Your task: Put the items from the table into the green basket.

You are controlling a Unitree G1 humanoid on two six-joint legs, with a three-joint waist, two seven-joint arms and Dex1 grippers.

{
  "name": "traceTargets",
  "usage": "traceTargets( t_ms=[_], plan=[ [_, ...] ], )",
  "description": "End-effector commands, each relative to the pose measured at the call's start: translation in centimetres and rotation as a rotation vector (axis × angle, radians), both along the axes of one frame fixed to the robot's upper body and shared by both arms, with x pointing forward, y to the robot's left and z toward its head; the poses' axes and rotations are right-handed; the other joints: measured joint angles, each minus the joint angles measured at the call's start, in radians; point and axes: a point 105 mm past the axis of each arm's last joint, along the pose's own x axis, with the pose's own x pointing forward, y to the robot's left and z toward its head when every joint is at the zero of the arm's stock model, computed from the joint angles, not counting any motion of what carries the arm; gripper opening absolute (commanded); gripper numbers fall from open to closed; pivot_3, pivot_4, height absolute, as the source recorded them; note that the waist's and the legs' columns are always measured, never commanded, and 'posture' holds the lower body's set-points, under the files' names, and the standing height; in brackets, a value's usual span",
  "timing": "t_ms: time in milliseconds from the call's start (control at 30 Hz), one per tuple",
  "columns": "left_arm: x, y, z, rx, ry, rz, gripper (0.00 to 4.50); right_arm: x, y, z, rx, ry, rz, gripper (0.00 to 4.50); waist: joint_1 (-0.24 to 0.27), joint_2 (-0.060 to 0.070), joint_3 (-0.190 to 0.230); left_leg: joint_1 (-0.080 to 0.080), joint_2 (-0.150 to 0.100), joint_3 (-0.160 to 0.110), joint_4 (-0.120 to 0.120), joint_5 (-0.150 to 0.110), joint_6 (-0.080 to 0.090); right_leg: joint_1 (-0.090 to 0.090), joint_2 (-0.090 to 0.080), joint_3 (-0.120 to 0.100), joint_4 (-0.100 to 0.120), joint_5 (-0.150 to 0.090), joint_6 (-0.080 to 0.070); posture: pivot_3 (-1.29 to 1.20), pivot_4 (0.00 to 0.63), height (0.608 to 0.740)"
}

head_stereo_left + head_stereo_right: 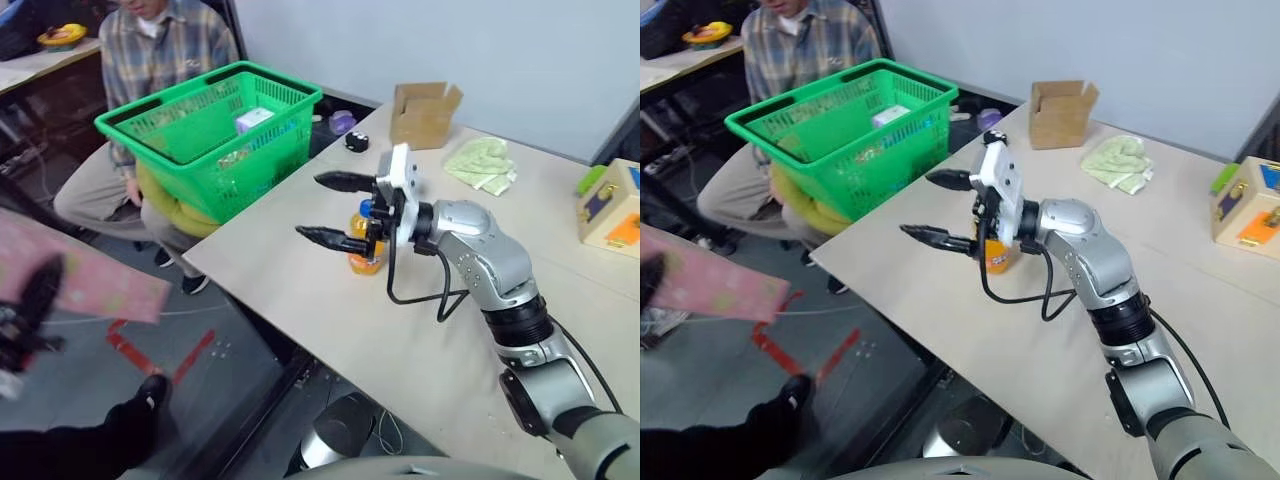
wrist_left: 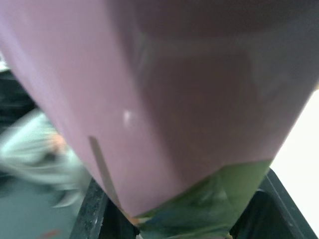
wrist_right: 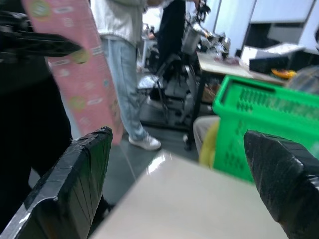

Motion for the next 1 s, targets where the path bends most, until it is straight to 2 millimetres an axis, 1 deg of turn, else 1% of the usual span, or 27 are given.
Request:
traceTargets(
  t_ms=[33,67,167,267,400,433,500,533,600,633,700,767,867,933,1000],
  plan=[
    [2.6,4.7,4.9,0.059,-0.046,0.015,1.89,-1.2,0.1,3.2,0.074,-0.048,-0.022,4.47,0.018,0.000,0.000,-0.001,0.001,0.000,0.000,0.000,-0.001,0.000,0.000,-0.005,0.001,-0.001,-0.002,0.53,0.000,0.740],
    [3.3,5.5,5.7,0.071,-0.046,0.011,1.89,-1.2,0.2,3.4,0.082,-0.048,-0.036,4.47,0.016,-0.001,-0.001,-0.001,0.007,0.001,-0.001,0.000,-0.005,0.000,0.002,-0.010,0.000,-0.003,-0.005,0.51,0.000,0.740],
    [5.2,7.7,8.2,0.111,-0.053,-0.008,1.89,-0.9,0.1,4.1,0.103,-0.034,-0.089,4.47,-0.020,-0.003,-0.002,0.001,0.011,0.007,-0.001,-0.001,-0.007,0.001,0.002,-0.012,0.000,-0.003,-0.005,0.46,0.000,0.740],
    [7.2,8.9,10.4,0.148,-0.060,-0.038,1.89,-0.4,0.1,4.7,0.124,-0.033,-0.155,4.47,-0.066,-0.003,-0.002,0.002,0.016,0.013,-0.001,0.000,-0.009,0.000,0.002,-0.015,0.000,-0.003,-0.005,0.42,0.000,0.740],
    [9.1,10.7,11.7,0.177,-0.082,-0.028,1.89,-0.1,0.4,5.8,0.151,-0.041,-0.216,4.47,-0.132,-0.004,-0.002,0.002,0.024,0.018,-0.001,0.003,-0.014,-0.001,0.001,-0.022,0.000,-0.002,-0.006,0.40,0.000,0.740],
    [9.5,11.0,12.0,0.188,-0.091,-0.020,1.89,-0.2,0.5,6.1,0.161,-0.044,-0.221,4.47,-0.145,-0.004,-0.003,0.002,0.024,0.019,-0.001,0.003,-0.014,-0.001,0.002,-0.023,0.000,0.001,-0.010,0.40,0.000,0.740],
    [10.3,11.8,12.5,0.203,-0.104,0.010,1.89,-0.4,0.7,6.4,0.169,-0.049,-0.224,4.47,-0.169,-0.006,-0.004,0.002,0.027,0.021,-0.001,0.004,-0.016,-0.002,0.002,-0.024,0.002,0.007,-0.014,0.40,0.000,0.740],
    [10.8,12.2,12.7,0.218,-0.108,0.035,1.89,-0.5,0.9,6.4,0.169,-0.054,-0.220,4.47,-0.181,-0.008,-0.005,0.002,0.028,0.021,-0.001,0.004,-0.016,-0.003,0.004,-0.025,0.003,0.007,-0.014,0.35,0.000,0.740],
    [11.8,12.8,13.2,0.199,-0.136,0.082,1.89,-0.6,1.0,6.4,0.170,-0.053,-0.213,4.47,-0.204,-0.012,-0.008,0.002,0.033,0.020,-0.001,0.004,-0.016,-0.003,0.009,-0.024,0.003,0.008,-0.016,0.35,0.000,0.740],
    [12.5,12.8,13.1,0.204,-0.134,0.096,1.89,-0.6,1.1,6.3,0.168,-0.054,-0.211,4.47,-0.211,-0.013,-0.008,0.002,0.035,0.019,-0.001,0.004,-0.016,-0.003,0.012,-0.024,0.004,0.010,-0.019,0.34,0.000,0.740],
    [13.5,13.0,12.6,0.219,-0.111,0.139,1.89,-0.7,1.3,6.2,0.166,-0.055,-0.202,4.47,-0.223,-0.015,-0.009,0.002,0.035,0.019,-0.002,0.004,-0.017,-0.003,0.012,-0.024,0.006,0.011,-0.020,0.33,0.000,0.740],
    [14.2,13.1,12.0,0.238,-0.086,0.166,1.89,-0.8,1.2,6.2,0.166,-0.060,-0.197,4.47,-0.249,-0.014,-0.009,0.003,0.036,0.018,-0.002,0.004,-0.016,-0.003,0.013,-0.025,0.007,0.011,-0.020,0.31,0.000,0.740],
    [14.9,13.3,10.8,0.224,-0.072,0.204,1.89,-1.0,1.2,6.4,0.177,-0.064,-0.188,4.47,-0.290,-0.015,-0.009,0.003,0.037,0.018,-0.001,0.004,-0.016,-0.003,0.013,-0.024,0.009,0.010,-0.020,0.29,0.000,0.740],
    [14.9,14.1,9.6,0.240,-0.030,0.265,1.89,-1.3,1.2,6.5,0.186,-0.066,-0.177,4.47,-0.316,-0.016,-0.010,0.003,0.037,0.018,0.001,0.004,-0.016,-0.003,0.013,-0.024,0.011,0.010,-0.020,0.26,0.000,0.740],
    [14.8,14.3,9.2,0.270,-0.016,0.285,2.46,-1.6,1.2,6.6,0.192,-0.070,-0.161,4.50,-0.348,-0.016,-0.010,0.003,0.037,0.018,0.003,0.004,-0.016,-0.003,0.013,-0.024,0.014,0.010,-0.020,0.25,0.000,0.740]
  ],
)
